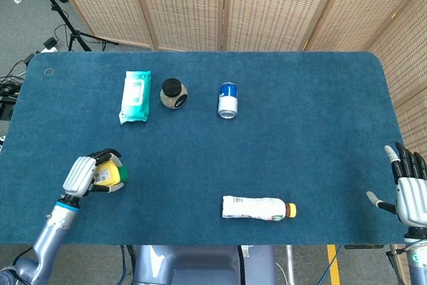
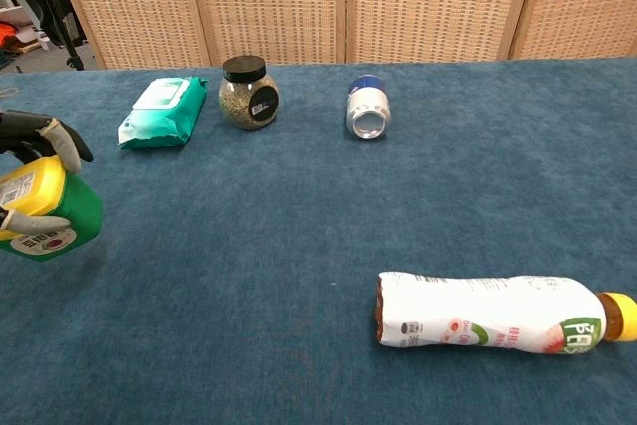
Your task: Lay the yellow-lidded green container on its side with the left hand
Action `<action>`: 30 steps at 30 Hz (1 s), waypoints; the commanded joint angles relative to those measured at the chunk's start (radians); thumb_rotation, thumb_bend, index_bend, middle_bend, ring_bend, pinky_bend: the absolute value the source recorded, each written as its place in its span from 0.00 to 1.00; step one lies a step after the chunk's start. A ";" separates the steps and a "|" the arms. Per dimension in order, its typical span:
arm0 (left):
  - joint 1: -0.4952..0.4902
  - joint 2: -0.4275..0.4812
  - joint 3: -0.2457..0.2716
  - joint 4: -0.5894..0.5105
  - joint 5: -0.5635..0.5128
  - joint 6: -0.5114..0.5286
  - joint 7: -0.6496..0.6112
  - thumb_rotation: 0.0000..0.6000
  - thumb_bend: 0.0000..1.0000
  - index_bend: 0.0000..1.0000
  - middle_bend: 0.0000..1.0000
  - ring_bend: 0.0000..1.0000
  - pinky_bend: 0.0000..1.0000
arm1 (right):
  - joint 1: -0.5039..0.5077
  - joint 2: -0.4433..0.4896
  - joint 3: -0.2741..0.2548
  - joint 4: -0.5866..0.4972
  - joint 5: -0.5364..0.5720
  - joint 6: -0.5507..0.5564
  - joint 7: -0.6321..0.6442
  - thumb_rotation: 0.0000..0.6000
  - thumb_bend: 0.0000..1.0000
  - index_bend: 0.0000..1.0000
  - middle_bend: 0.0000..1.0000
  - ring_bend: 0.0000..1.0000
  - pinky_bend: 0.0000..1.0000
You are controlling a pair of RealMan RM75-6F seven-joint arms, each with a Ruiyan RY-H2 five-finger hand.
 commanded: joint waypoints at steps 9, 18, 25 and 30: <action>-0.061 -0.200 0.053 0.567 0.202 0.318 -0.554 1.00 0.00 0.58 0.44 0.47 0.56 | 0.002 -0.006 0.004 0.005 0.007 -0.002 -0.009 1.00 0.00 0.00 0.00 0.00 0.00; -0.044 -0.328 -0.018 0.594 0.045 0.232 -0.916 1.00 0.00 0.60 0.44 0.48 0.56 | 0.007 -0.018 -0.002 0.010 0.003 -0.008 -0.028 1.00 0.00 0.00 0.00 0.00 0.00; -0.046 -0.361 0.001 0.648 0.036 0.188 -0.931 1.00 0.00 0.60 0.44 0.48 0.56 | 0.004 -0.014 0.000 0.009 0.003 -0.004 -0.019 1.00 0.00 0.00 0.00 0.00 0.00; -0.040 -0.390 0.006 0.690 0.021 0.155 -0.942 1.00 0.00 0.60 0.44 0.48 0.56 | 0.002 -0.013 0.001 0.008 0.004 0.000 -0.019 1.00 0.00 0.00 0.00 0.00 0.00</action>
